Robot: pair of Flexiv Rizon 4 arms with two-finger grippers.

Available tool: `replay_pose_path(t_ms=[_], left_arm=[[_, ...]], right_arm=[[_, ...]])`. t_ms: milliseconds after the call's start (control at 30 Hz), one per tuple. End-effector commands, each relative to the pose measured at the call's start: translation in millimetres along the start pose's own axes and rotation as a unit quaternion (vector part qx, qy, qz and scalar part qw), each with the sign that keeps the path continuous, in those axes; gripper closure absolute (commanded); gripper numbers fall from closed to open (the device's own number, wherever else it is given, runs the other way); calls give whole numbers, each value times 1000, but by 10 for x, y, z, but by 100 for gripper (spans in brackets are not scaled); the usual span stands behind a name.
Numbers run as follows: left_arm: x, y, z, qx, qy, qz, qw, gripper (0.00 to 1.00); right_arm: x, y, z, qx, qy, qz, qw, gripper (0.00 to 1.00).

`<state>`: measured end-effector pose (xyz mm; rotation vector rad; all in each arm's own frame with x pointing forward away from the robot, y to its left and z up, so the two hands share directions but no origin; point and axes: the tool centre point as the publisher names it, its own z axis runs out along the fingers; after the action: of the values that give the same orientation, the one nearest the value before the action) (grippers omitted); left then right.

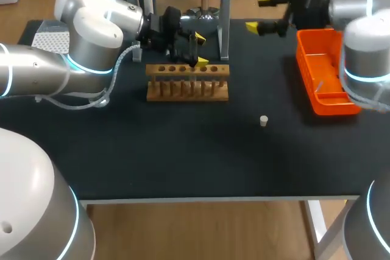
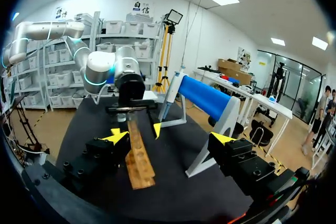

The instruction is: Invert the test tube, pick up the pipette, mount the tip to pipette, aspirate from beaker and dispense into the tube, eject the tip, return the pipette, and cap with the stopper.

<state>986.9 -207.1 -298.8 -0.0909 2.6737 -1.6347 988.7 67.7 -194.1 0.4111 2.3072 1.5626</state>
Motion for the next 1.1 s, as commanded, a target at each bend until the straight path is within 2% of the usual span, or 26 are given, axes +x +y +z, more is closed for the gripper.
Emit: replay_pose_path(t_ms=[33, 233, 433, 767, 1100], left_arm=[[-12, -2, 5, -1, 1, 0, 1000, 0], [-12, -2, 5, -1, 1, 0, 1000, 0], [-12, -2, 5, -1, 1, 0, 1000, 0], [-12, -2, 5, -1, 1, 0, 1000, 0], [-12, -2, 5, -1, 1, 0, 1000, 0]], right_arm=[[401, -188, -756, -2, -25, -4, 1000, 0], [674, -464, -977, 4, -25, 20, 999, 0], [912, -714, -1032, 3, -20, 26, 999, 0], [1275, -1226, -869, 24, -7, 35, 999, 0], [1417, -1640, -618, 44, -9, 48, 998, 0]])
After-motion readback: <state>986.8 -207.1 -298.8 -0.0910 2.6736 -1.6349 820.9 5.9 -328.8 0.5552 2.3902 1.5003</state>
